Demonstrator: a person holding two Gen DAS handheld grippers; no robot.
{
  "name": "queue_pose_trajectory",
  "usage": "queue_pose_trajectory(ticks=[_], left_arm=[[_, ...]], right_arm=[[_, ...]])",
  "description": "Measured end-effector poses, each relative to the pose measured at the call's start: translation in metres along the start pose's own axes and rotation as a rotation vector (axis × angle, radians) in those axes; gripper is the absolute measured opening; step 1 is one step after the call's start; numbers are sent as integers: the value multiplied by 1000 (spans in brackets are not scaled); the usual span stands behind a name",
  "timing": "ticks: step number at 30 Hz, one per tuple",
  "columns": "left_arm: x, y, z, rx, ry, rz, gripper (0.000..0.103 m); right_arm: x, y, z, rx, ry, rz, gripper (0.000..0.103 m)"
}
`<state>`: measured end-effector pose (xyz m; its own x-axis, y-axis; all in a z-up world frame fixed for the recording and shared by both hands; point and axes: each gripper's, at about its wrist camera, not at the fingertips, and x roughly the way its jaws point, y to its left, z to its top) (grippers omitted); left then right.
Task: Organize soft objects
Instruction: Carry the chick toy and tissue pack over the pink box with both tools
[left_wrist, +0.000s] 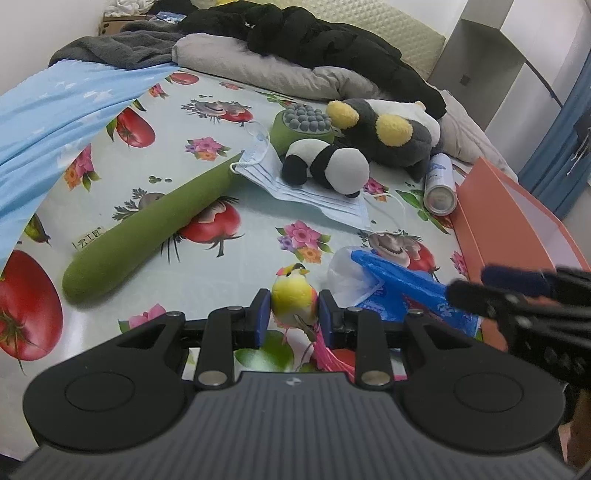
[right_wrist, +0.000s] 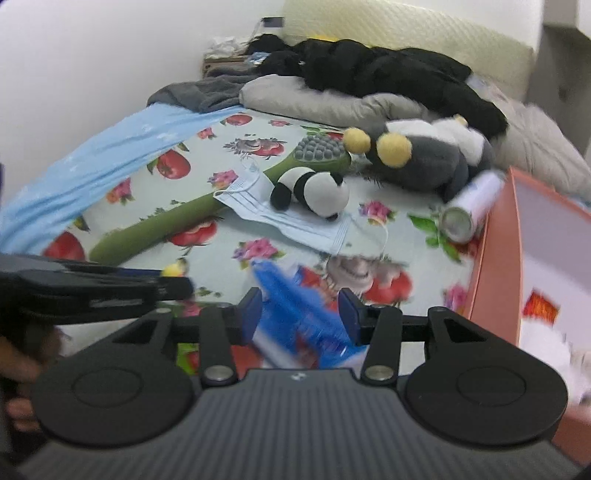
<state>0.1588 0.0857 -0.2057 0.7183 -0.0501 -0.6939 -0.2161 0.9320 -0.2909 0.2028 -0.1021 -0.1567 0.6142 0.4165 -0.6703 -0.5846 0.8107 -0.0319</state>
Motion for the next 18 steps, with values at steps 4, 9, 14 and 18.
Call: queue_pose_trajectory(ticks=[4, 9, 14, 18], left_arm=[[1, 3, 0, -9, 3, 0, 32], [4, 6, -1, -15, 8, -6, 32], [7, 7, -2, -15, 14, -6, 32], [8, 8, -2, -18, 16, -7, 32]], right_arm=[[25, -5, 8, -48, 61, -15, 68], [53, -3, 5, -116, 177, 65, 68], [64, -1, -2, -127, 217, 59, 59], [64, -7, -4, -68, 236, 44, 28]])
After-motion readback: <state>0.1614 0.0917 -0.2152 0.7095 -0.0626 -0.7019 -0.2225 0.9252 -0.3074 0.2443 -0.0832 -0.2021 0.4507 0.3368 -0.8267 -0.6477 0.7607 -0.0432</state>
